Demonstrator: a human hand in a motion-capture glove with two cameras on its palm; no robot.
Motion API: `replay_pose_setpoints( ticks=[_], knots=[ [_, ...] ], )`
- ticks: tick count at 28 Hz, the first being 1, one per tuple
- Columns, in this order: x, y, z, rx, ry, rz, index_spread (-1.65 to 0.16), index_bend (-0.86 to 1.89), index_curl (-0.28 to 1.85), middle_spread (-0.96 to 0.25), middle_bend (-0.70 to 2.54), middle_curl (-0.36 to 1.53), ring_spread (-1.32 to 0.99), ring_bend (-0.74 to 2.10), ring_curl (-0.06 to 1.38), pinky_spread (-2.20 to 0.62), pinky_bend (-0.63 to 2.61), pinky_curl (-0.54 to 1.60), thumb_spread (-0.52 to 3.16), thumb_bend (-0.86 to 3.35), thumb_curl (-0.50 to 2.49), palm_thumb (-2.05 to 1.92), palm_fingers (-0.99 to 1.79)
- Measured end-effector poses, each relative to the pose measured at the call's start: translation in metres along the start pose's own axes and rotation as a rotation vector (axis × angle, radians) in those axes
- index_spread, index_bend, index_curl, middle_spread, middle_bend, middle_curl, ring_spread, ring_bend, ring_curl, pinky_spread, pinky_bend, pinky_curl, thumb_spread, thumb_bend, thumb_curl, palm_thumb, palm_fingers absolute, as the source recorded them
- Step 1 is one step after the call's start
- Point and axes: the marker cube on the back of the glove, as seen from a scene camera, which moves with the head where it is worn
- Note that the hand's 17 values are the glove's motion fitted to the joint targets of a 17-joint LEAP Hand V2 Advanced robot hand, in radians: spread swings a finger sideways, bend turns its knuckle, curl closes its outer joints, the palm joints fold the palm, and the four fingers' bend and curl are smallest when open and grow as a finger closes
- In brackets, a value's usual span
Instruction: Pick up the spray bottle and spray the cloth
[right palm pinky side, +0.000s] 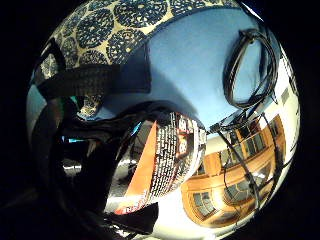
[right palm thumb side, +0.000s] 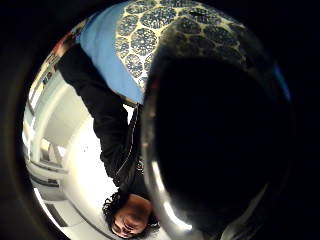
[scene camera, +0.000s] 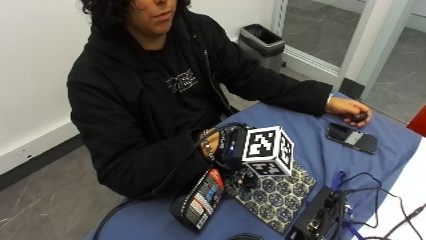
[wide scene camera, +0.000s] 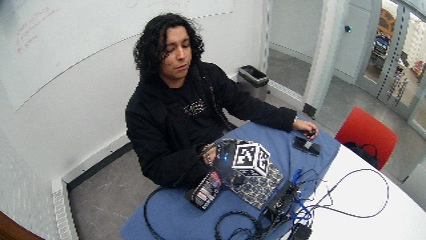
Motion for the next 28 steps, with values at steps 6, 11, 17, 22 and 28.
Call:
replay_pose_setpoints(
  ticks=[6,11,17,22,28],
  knots=[
    [-0.008,-0.015,0.008,-0.059,0.034,0.017,-0.25,0.21,0.59,-0.14,0.67,0.6,-0.19,0.71,0.49,-0.21,0.46,0.42,1.24,0.0,0.55,1.0,1.27],
    [-0.01,-0.018,0.009,-0.06,0.039,0.02,-0.25,0.2,0.6,-0.14,0.66,0.6,-0.19,0.71,0.49,-0.21,0.46,0.42,1.26,-0.01,0.55,1.0,1.27],
    [-0.013,-0.005,0.0,0.013,-0.001,-0.068,-0.25,0.19,0.61,-0.14,0.65,0.6,-0.19,0.71,0.49,-0.2,0.45,0.42,1.28,0.0,0.55,1.0,1.27],
    [-0.019,0.025,-0.013,0.194,-0.03,-0.192,-0.25,0.18,0.61,-0.14,0.65,0.61,-0.19,0.7,0.49,-0.2,0.46,0.42,1.31,0.0,0.55,1.0,1.27],
    [-0.033,0.064,-0.024,0.483,-0.036,-0.344,-0.24,0.17,0.61,-0.15,0.64,0.6,-0.19,0.72,0.49,-0.2,0.49,0.43,1.33,0.0,0.55,0.99,1.29]
  ],
)
